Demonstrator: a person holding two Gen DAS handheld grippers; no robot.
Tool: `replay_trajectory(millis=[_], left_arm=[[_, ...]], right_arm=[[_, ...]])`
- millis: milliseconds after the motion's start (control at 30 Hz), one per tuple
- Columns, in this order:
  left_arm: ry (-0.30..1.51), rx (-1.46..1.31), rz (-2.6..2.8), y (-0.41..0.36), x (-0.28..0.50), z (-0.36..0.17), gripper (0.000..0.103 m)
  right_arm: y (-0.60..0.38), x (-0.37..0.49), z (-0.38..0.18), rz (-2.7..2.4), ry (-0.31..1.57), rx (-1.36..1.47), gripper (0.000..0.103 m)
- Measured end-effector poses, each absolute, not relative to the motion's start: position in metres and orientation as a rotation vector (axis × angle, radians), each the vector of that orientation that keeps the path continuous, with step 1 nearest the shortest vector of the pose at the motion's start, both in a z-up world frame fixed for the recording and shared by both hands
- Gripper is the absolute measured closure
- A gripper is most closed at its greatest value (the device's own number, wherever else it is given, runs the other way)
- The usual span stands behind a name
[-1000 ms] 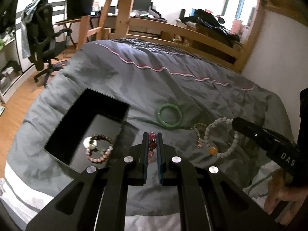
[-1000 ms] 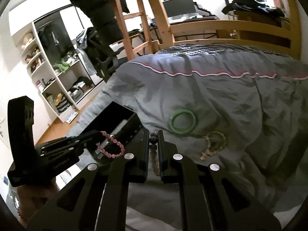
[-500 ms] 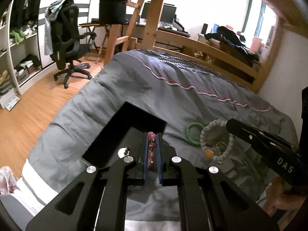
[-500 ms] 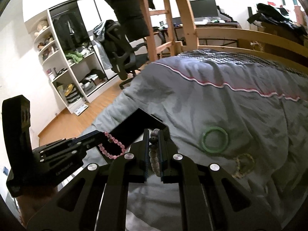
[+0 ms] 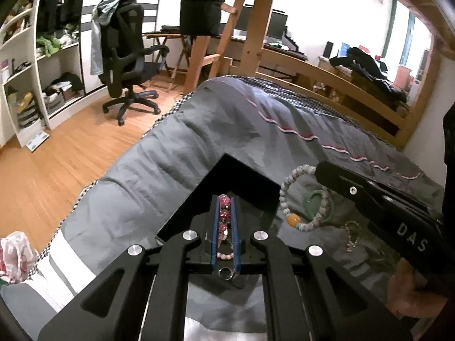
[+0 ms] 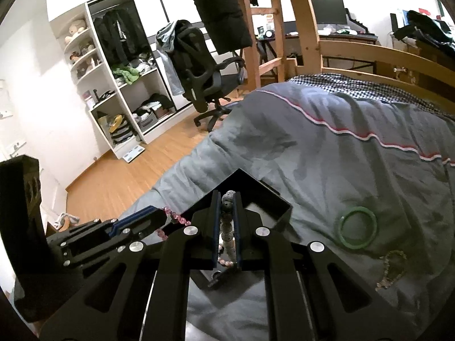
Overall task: Organize jewelry
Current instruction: 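Release both bracelets into the black box with both tools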
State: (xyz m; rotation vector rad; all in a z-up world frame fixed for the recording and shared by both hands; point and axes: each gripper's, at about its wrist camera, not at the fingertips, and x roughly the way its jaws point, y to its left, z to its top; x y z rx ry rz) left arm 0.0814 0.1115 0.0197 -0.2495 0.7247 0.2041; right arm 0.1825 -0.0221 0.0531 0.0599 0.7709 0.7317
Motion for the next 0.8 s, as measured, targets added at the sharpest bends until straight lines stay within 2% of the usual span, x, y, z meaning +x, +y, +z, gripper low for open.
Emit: replay_trajectory(millis=[800], left_arm=[[0.761, -0.315, 0.27, 0.134, 0.081, 0.005, 0.095]], right_arm=[[0.019, 0.198, 0.01, 0.755, 0.89, 0.029, 0.093]])
